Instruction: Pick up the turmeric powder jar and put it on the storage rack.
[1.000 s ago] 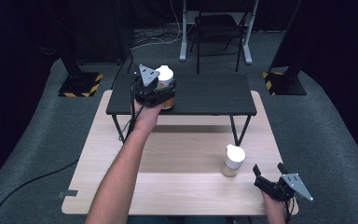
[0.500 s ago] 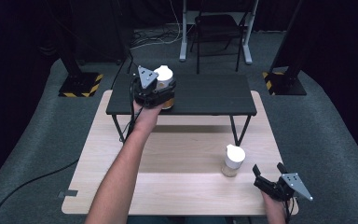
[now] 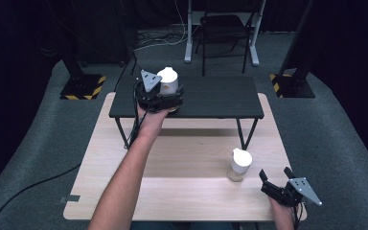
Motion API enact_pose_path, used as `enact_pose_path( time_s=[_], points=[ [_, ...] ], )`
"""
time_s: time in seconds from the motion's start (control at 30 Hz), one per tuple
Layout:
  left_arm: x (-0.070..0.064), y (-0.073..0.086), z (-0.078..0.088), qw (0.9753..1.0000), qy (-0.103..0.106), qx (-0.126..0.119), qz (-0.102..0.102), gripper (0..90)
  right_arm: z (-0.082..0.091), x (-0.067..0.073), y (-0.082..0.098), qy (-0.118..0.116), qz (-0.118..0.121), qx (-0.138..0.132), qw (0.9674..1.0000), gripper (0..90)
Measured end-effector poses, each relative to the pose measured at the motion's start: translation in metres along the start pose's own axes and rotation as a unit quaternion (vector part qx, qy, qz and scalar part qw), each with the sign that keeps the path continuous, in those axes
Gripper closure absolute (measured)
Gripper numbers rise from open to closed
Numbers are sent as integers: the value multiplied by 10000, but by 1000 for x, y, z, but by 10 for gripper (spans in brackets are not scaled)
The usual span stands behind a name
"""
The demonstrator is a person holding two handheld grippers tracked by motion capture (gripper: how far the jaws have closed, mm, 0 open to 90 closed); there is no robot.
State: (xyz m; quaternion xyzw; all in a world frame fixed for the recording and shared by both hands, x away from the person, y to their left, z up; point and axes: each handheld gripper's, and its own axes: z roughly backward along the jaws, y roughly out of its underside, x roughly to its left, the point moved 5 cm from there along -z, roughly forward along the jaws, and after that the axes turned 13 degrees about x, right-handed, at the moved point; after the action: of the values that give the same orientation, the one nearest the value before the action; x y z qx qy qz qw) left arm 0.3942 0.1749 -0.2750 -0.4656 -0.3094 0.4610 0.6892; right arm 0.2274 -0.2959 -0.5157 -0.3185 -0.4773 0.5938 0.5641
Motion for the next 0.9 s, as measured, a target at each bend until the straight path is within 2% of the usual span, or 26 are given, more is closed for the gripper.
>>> enact_pose_path(
  time_s=[0.27, 0.53, 0.73, 0.9],
  points=[
    [0, 2, 17, 10000, -46, -28, -56, 0, 0, -1, 0, -19, -6, 12, 10000, 0],
    [1, 14, 39, 9999, -54, -72, -65, 1, 0, -1, -1, -24, -2, 20, 10000, 0],
    [2, 24, 60, 9998, 35, -156, -94, 1, -1, 0, -1, -21, -17, 34, 10000, 0],
    [1, 31, 70, 9997, 102, -171, -143, 2, -1, 0, -2, -20, -9, 51, 10000, 0]
  ],
)
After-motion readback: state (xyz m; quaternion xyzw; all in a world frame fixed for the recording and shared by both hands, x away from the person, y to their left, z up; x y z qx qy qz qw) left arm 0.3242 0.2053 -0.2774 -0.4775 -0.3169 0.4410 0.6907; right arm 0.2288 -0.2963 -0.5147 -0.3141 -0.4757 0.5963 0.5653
